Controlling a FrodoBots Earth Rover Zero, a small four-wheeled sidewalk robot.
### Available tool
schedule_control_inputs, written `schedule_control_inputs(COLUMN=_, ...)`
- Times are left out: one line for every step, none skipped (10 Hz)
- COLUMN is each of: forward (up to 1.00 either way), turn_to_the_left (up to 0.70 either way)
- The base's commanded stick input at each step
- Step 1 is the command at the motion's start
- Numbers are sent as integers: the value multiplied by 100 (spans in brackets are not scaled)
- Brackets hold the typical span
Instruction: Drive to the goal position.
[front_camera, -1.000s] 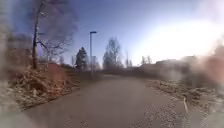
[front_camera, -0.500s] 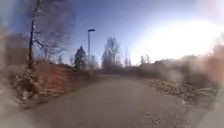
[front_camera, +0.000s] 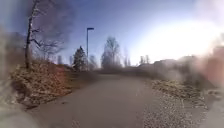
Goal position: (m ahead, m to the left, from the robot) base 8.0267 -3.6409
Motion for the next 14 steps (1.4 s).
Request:
schedule_control_inputs(forward=70, turn_to_the_left=0)
schedule_control_inputs(forward=70, turn_to_the_left=0)
schedule_control_inputs(forward=70, turn_to_the_left=0)
schedule_control_inputs(forward=70, turn_to_the_left=0)
schedule_control_inputs(forward=70, turn_to_the_left=0)
schedule_control_inputs(forward=70, turn_to_the_left=0)
schedule_control_inputs(forward=70, turn_to_the_left=0)
schedule_control_inputs(forward=70, turn_to_the_left=0)
schedule_control_inputs(forward=70, turn_to_the_left=0)
schedule_control_inputs(forward=70, turn_to_the_left=0)
schedule_control_inputs(forward=70, turn_to_the_left=0)
schedule_control_inputs(forward=70, turn_to_the_left=0)
schedule_control_inputs(forward=70, turn_to_the_left=0)
schedule_control_inputs(forward=70, turn_to_the_left=0)
